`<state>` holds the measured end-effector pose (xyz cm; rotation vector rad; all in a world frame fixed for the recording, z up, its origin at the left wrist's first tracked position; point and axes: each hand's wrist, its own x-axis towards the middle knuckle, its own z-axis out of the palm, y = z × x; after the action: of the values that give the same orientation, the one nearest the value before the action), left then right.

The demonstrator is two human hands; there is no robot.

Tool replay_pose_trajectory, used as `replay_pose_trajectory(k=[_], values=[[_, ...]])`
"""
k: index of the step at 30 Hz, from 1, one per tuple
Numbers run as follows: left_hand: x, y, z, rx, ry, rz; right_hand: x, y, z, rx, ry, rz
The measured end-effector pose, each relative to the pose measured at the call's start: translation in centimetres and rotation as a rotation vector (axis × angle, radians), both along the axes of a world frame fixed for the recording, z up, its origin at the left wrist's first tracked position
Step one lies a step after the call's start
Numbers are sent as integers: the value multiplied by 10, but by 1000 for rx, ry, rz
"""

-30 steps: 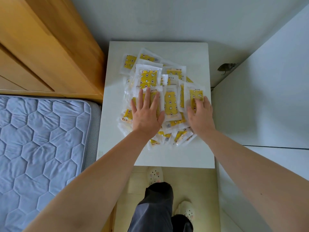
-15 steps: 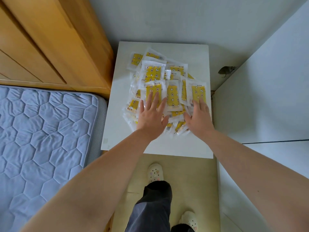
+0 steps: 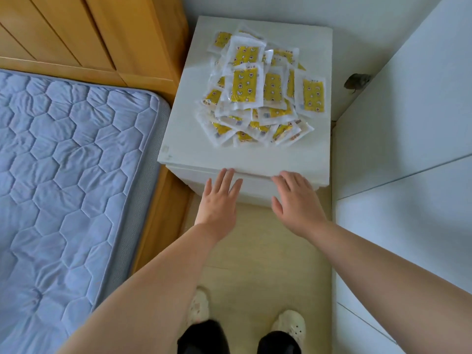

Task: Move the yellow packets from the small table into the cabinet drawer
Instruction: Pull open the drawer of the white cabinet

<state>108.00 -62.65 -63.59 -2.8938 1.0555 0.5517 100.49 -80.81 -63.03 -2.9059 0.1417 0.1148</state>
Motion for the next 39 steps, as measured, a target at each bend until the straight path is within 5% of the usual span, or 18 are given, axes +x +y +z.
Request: replay_pose_trajectory(k=[7, 14, 25, 30, 39], values=[[-7, 21, -55, 12, -155, -234, -11, 21, -55, -222, -2, 85], [-8, 6, -103, -45, -242, -71, -11, 31, -103, -268, -116, -137], [6, -38, -161, -564, -605, 41, 10, 13, -161, -343, -596, -143], [12, -49, -177, -615, -699, 80, 20, 10, -174, -293, -821, -119], [3, -32, -157, -539, -688, 40, 8, 17, -156, -359, -751, -149]])
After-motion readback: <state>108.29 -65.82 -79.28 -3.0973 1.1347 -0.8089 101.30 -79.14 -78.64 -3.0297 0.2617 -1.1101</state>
